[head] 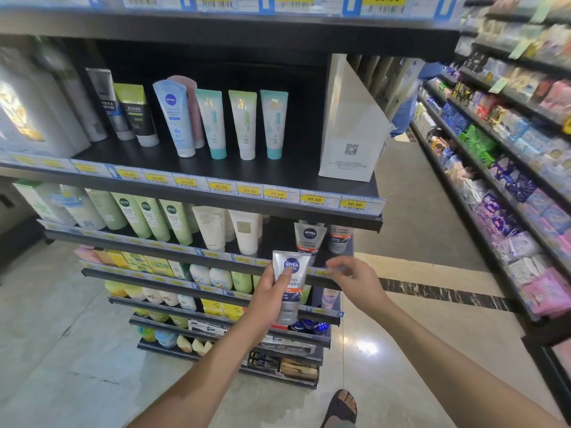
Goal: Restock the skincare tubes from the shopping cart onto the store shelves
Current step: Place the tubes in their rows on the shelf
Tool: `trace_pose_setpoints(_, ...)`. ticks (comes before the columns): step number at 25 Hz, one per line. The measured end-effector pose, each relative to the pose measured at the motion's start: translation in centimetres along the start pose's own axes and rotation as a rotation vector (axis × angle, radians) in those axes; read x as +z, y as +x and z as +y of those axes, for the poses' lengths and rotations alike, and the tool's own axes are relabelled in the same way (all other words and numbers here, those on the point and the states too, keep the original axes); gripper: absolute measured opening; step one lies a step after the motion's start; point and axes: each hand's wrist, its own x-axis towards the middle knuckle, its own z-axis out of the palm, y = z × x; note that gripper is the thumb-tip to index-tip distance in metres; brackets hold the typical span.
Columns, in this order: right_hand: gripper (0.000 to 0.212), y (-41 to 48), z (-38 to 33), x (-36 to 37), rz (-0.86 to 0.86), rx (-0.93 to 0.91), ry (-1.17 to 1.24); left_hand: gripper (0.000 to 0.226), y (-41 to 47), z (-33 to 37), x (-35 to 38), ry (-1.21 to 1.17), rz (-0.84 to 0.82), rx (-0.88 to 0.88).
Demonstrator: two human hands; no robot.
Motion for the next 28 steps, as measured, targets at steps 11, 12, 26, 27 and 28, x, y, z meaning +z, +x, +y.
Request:
trace_pose_setpoints(11, 0.023, -3.1, -1.5, -1.0, -0.156, -0.042, 0.324, 0.025, 1.6, 0.7, 3.7, 0.059, -0.229, 0.113)
trace_pose_setpoints(12, 0.025, -2.9, -1.2, -1.2, -0.147, -0.036, 0.316, 0.023, 1.9, 0.2, 3.5, 0.127, -0.189, 0.186)
trace_pose_setpoints(26, 0.025, 1.3, 0.6, -4.4, 0.092, 0.074, 0.381, 0.067, 5.1, -6.3, -1.7, 1.462, 0.058, 0.334)
trace_pose_setpoints(27, 0.025, 1.7, 0.6, -4.4, 0.104, 0.077, 0.387, 0.067, 5.1, -6.3, -1.7, 1.462, 0.062, 0.336)
trace_pose_setpoints(28, 0.026, 2.1, 0.6, -4.3, 0.112, 0.080, 0.384, 0.067, 5.1, -6.4, -1.7, 1.461, 0.063, 0.345)
